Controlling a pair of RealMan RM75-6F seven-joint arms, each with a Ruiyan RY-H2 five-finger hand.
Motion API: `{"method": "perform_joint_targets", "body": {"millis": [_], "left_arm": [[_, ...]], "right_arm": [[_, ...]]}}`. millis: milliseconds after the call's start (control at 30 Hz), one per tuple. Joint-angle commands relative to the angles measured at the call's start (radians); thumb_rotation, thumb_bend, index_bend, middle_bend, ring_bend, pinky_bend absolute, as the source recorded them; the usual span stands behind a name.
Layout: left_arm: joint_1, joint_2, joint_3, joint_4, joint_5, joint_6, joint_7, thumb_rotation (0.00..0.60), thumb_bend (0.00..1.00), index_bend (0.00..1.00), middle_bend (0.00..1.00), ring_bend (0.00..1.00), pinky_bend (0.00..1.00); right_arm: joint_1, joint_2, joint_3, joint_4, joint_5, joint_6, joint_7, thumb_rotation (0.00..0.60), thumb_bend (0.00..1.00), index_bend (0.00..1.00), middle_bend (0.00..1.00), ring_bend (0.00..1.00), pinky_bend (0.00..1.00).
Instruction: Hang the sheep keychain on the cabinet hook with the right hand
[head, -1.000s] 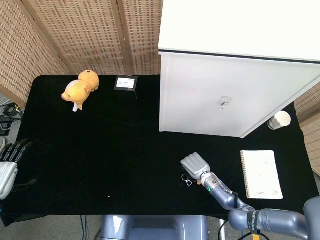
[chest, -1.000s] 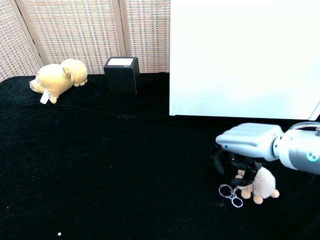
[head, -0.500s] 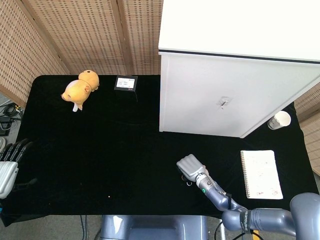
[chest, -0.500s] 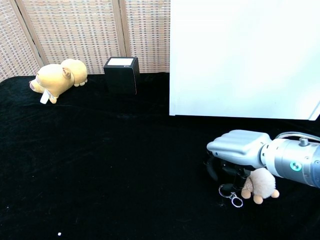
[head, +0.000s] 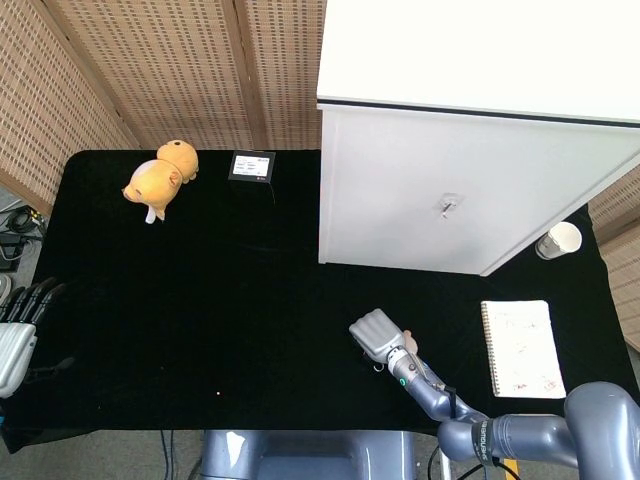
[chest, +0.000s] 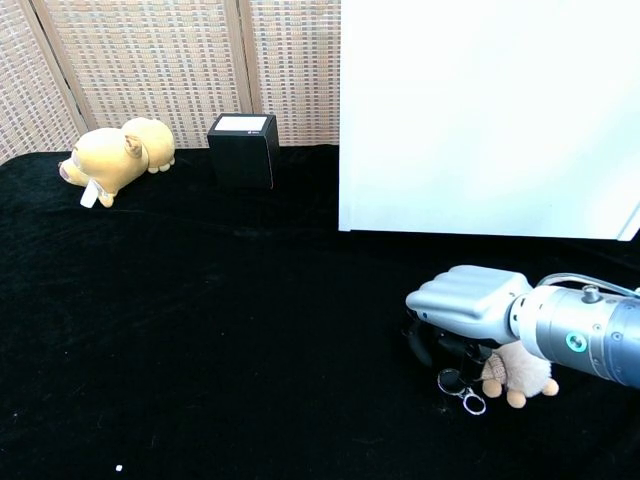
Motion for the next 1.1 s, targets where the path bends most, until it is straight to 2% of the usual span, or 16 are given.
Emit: {"method": "perform_joint_targets", "body": {"millis": [33, 1100], "left_arm": [[0.000, 0.000, 0.000, 0.000, -0.001, 0.000, 0.000, 0.600, 0.00, 0.00, 0.00, 0.00, 0.00], [-0.003, 0.000, 0.000, -0.001, -0.005, -0.003, -0.001, 0.600, 0.00, 0.00, 0.00, 0.00, 0.00]], "right_arm": [[-0.001, -0.005, -0.008, 0.012, -0.014, 0.002, 0.009, 0.600, 0.50, 0.56, 0.90, 0.92, 1.00], [0.011, -0.036, -0.030, 0.073, 0.002, -0.013, 0.017, 0.600, 0.55, 0.58, 0.90, 0.92, 1.00]]}}
